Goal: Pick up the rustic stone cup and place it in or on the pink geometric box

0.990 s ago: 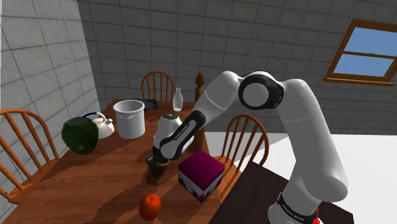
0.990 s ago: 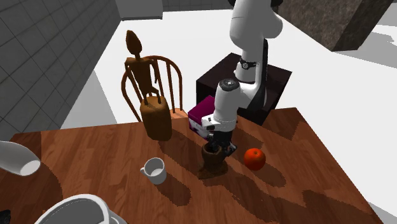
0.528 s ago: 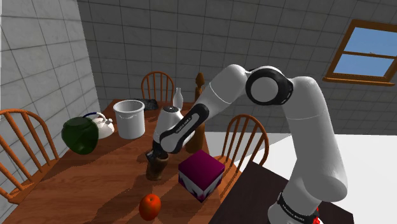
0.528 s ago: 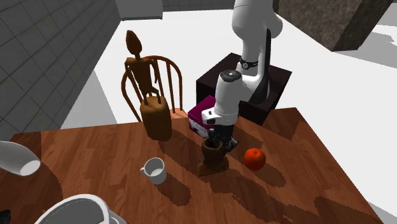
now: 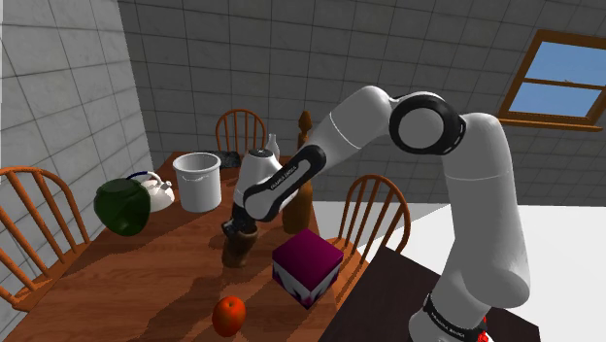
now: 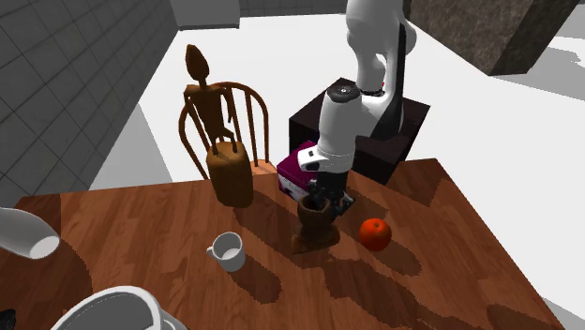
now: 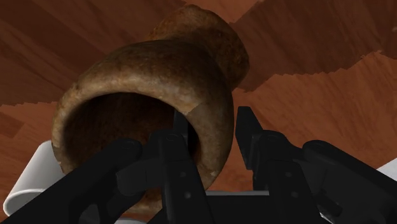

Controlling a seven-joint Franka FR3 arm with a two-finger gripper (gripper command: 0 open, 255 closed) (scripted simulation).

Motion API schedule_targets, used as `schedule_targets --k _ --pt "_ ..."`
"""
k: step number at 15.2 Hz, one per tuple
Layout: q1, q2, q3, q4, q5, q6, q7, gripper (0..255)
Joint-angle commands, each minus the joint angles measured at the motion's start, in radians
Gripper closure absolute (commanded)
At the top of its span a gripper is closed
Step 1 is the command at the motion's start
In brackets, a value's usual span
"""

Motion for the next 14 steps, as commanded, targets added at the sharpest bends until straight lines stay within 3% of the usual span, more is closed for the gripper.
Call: schedule_targets --k 1,14 --pt "-0.003 -0.02 0.002 0.002 0.003 -0.021 -0.002 255" --pt "-0.014 -0.142 0.014 0.02 0.019 -0.161 -0.005 255"
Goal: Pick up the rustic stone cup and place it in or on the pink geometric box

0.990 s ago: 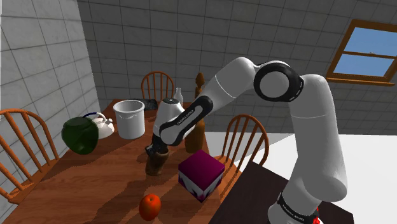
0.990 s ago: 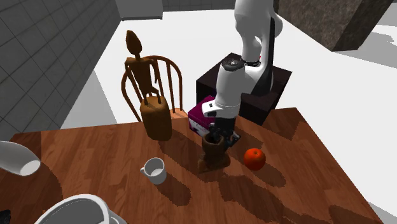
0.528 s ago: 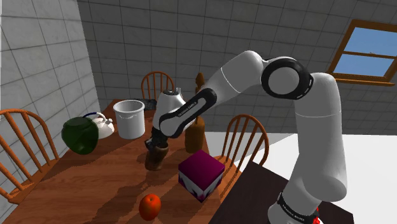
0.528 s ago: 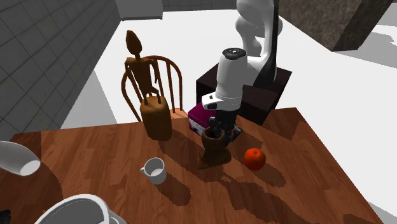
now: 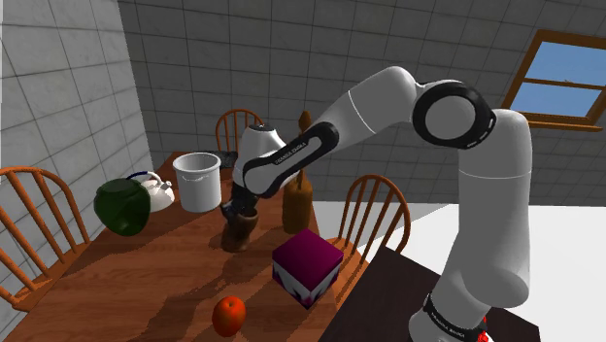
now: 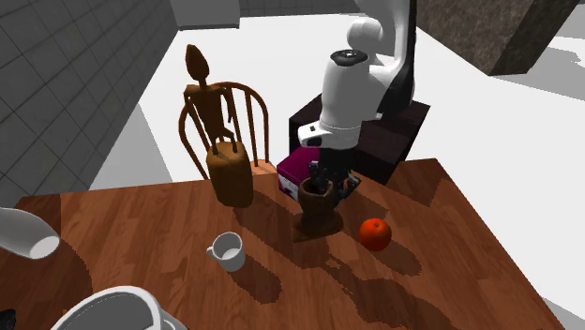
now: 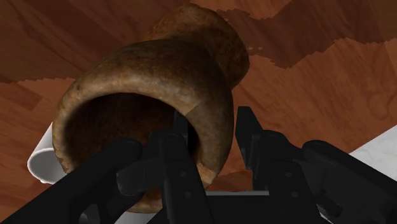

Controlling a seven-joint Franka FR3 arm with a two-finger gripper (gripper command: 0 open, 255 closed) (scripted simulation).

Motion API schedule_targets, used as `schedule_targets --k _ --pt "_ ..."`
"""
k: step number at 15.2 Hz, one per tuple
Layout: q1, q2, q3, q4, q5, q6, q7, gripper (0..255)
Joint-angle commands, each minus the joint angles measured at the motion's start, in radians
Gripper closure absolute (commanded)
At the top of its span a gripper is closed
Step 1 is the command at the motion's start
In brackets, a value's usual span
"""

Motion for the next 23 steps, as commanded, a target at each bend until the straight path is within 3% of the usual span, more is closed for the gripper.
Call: schedule_targets --k 1,10,17,23 --pt "-0.001 -0.017 0.001 0.01 0.002 -0.026 -0.001 255" --pt "-0.006 -0.079 0.005 0.041 0.011 -0.119 -0.001 255" --pt "-0.056 -0.342 0.0 -0.261 0.098 -0.083 -0.111 255" --pt "-0.076 -0.573 -0.038 -0.478 0.159 -0.104 -0.211 255"
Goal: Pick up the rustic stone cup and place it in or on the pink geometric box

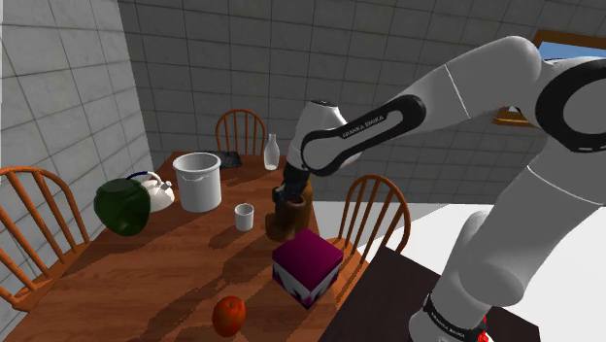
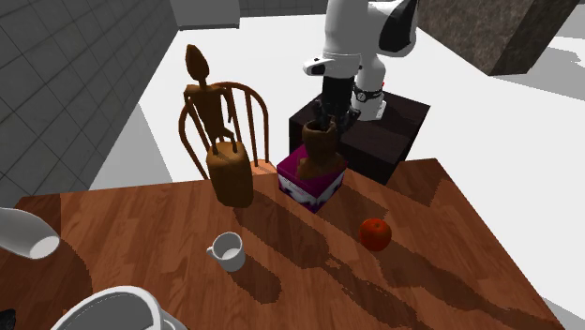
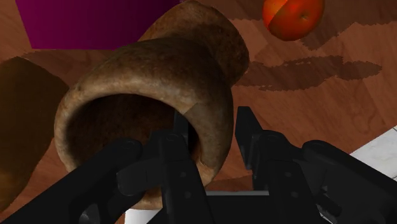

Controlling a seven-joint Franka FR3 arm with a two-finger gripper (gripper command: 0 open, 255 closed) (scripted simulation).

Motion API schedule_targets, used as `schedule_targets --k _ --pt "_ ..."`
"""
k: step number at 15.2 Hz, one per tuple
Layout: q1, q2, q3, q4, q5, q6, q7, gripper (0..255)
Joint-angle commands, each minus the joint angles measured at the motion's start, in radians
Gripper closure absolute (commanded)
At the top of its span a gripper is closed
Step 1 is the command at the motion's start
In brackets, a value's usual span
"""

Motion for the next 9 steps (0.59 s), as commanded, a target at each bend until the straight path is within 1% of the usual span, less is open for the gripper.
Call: schedule_targets --k 1,5,6,9 --pt "-0.005 -0.081 -0.018 -0.064 0.014 -0.018 -0.033 255" --pt "-0.018 -0.246 -0.059 -0.188 0.021 -0.067 -0.087 255" --pt "-0.027 -0.325 -0.079 -0.239 0.016 -0.097 -0.109 255" --pt "-0.023 -0.299 -0.08 -0.263 0.023 -0.048 -0.117 255"
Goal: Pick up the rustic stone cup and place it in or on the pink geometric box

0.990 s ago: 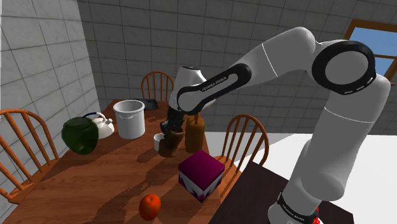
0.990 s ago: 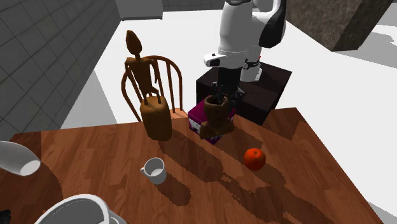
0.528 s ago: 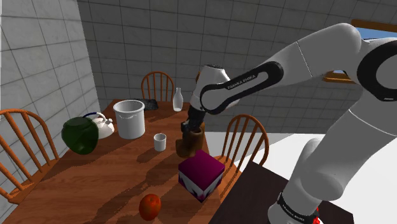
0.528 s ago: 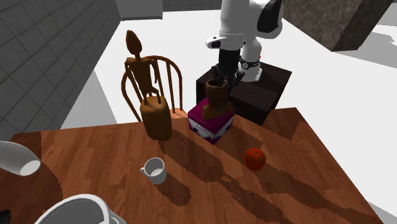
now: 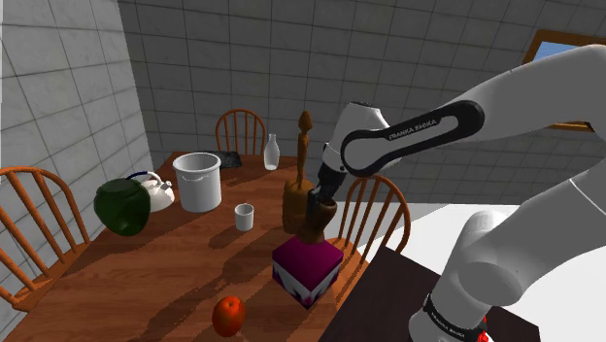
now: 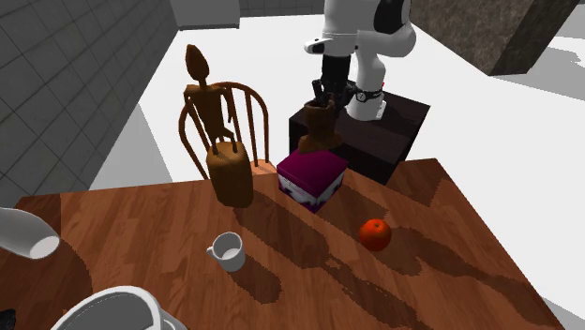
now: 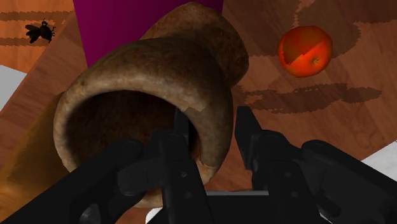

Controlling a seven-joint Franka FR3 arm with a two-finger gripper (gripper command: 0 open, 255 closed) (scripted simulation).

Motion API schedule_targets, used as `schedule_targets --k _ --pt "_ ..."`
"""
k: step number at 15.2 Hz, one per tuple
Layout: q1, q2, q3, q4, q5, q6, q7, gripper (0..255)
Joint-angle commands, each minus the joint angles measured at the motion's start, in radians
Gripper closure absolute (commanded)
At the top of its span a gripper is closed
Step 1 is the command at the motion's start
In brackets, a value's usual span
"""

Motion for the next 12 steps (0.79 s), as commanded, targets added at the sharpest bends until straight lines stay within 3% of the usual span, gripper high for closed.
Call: schedule_targets --k 1,12 --pt "0.003 0.009 0.0 -0.02 0.006 0.03 -0.005 255" --pt "0.029 0.135 -0.008 -0.086 0.049 0.222 -0.048 255"
